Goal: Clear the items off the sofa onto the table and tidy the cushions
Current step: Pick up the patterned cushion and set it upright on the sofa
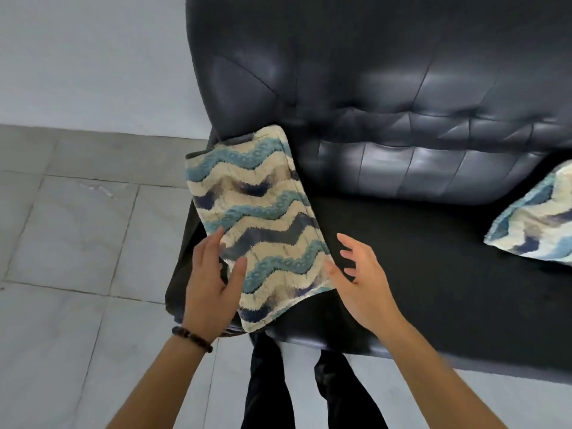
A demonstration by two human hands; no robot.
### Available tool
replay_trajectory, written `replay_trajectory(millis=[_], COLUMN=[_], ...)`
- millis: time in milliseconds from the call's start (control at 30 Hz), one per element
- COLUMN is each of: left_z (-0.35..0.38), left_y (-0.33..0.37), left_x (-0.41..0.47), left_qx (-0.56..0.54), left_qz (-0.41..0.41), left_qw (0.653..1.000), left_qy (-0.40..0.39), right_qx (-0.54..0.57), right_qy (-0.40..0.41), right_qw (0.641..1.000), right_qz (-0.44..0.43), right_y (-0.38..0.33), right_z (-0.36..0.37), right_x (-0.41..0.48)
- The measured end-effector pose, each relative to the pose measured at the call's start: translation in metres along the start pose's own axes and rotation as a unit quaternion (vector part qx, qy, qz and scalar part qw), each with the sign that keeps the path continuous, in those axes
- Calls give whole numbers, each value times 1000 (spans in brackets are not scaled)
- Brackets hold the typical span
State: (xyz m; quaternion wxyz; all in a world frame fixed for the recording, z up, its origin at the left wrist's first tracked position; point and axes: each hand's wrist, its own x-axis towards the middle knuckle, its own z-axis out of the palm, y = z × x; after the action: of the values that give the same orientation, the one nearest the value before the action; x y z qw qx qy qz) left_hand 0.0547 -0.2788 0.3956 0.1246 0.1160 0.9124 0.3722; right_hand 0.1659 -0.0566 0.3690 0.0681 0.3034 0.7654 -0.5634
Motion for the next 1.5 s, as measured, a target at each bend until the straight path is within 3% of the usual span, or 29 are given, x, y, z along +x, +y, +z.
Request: replay_trajectory(millis=[167,300,467,533,600,700,833,967,1033,1233,1367,1500], left_z=[96,152,172,168,162,151,134,158,182,210,216,230], left_y=[-95,-188,-217,-214,-205,-175,-93,-21,-1,57,87,71], left_x=[118,155,150,149,150,161,212,242,234,202,221,259], left_qx=[193,355,352,344,340,347,371,463,488,392,387,411], left_qz=[113,85,95,104,107,194,401,427,422,480,483,393], left_qw=[965,911,917,919,917,903,827,756,738,782,785,817], left_qy=[-134,-191,-164,-164,-177,-161,-132,-178,-200,-71,-30,-94], right_qx=[13,26,-76,-55,10,-61,-197,-252,-303,-390,-436,-461], right_qy=[21,34,-3,-3,-1,4,68,123,163,290,275,202], right_qw=[996,988,972,970,979,993,977,955,934,873,855,864], right_qz=[85,151,222,238,204,104,-40,-92,-99,-36,-65,-30], right_y=[75,132,179,180,178,157,140,151,157,149,128,130], right_z=[66,119,164,153,133,101,32,-40,-68,-153,-196,-194], right_x=[84,146,191,199,199,183,147,113,104,96,120,179])
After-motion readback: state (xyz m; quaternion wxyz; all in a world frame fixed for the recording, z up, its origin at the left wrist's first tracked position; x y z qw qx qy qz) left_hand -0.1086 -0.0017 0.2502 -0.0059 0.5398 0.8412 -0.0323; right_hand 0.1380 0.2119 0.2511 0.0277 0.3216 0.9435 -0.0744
